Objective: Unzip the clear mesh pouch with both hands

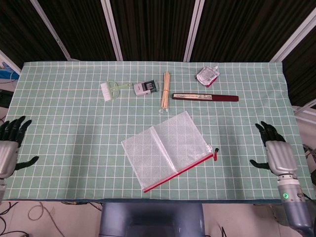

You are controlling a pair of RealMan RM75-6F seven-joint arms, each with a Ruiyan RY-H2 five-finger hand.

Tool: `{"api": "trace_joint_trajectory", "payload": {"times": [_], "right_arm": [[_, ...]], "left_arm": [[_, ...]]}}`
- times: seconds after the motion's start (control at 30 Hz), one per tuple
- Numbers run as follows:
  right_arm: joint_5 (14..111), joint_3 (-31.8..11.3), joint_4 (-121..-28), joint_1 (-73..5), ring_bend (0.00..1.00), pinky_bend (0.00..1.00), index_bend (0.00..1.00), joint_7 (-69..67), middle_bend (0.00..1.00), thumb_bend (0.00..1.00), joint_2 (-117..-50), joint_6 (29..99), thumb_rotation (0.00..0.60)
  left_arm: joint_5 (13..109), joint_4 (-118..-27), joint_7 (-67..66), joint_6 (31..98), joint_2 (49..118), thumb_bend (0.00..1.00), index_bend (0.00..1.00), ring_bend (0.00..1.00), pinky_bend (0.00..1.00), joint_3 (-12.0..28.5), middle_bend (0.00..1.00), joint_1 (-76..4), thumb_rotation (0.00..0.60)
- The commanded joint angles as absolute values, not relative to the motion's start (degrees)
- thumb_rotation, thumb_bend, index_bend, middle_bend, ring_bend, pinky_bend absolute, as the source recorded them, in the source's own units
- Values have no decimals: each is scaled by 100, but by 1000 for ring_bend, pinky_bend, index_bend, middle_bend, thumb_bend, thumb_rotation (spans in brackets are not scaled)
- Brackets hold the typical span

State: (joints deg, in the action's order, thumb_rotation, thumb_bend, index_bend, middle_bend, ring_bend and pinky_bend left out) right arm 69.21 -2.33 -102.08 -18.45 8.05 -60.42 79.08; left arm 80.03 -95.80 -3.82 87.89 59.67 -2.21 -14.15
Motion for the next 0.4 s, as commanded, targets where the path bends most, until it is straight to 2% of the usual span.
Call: {"api": "trace_joint_trajectory", "payload": {"times": [0.03, 0.27, 0.4], "right_arm": [[7226, -32, -9703, -1416, 0, 219, 0, 314, 0, 97, -6037, 8275, 600], [7450, -132, -9168, -1081, 0, 212, 0, -75, 0, 97, -6264, 8695, 600], [7386, -230, -9117, -1016, 0, 212, 0, -140, 0, 97, -6338, 8671, 600]], "left_arm": [[8037, -9138, 48, 9044, 6028, 85, 0, 0, 0, -360, 0, -1043, 600], [7940, -8767, 640, 9318, 6251, 85, 0, 0, 0, -134, 0, -735, 600], [7975, -8713, 723, 9310, 6292, 85, 0, 0, 0, -58, 0, -688, 600]]}}
